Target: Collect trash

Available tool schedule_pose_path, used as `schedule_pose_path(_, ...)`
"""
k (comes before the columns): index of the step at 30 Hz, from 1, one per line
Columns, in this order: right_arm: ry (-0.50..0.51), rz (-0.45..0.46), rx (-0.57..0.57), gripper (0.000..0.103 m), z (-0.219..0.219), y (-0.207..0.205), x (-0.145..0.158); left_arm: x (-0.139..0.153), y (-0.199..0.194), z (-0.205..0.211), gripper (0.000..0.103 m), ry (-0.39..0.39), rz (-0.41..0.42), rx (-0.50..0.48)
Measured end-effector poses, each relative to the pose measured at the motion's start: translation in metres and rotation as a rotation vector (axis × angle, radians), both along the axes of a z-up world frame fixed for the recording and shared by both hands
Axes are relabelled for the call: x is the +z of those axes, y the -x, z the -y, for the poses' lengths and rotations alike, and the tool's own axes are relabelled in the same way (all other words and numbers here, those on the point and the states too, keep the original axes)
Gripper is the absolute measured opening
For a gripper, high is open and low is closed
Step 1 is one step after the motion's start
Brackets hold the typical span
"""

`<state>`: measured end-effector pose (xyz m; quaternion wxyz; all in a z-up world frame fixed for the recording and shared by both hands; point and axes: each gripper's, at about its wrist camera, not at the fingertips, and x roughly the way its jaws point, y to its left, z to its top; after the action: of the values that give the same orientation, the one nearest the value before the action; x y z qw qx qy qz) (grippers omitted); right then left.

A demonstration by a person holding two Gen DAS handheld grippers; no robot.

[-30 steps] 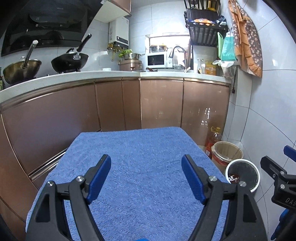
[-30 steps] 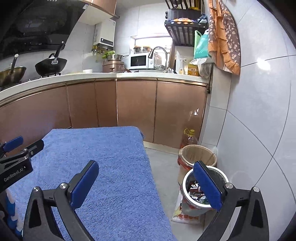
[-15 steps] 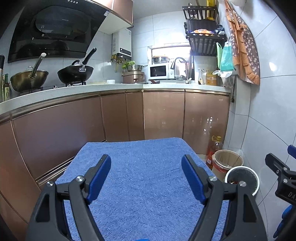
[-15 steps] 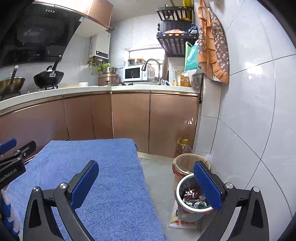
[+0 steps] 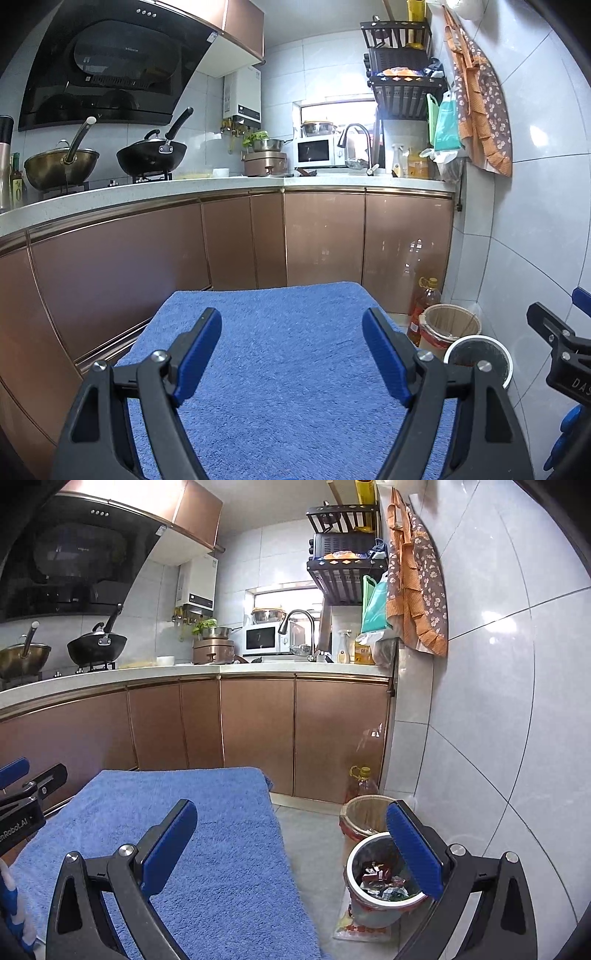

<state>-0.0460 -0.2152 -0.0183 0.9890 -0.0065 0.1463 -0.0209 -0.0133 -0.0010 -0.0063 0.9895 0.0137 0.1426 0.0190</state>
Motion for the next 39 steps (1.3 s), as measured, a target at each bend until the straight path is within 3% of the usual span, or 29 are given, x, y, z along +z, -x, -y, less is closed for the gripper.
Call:
schedule_pose_path(26,-0.007,0.071,-0.012,0.103,0.012,0.022,0.015,0.008,0.020,0.014,0.078,-0.017,0.050,-0.008)
schedule_pose_path(39,-0.016,0.071,0.012,0.103,0.011,0.022,0.016,0.007,0.017,0.013,0.078,-0.007,0.027,-0.011)
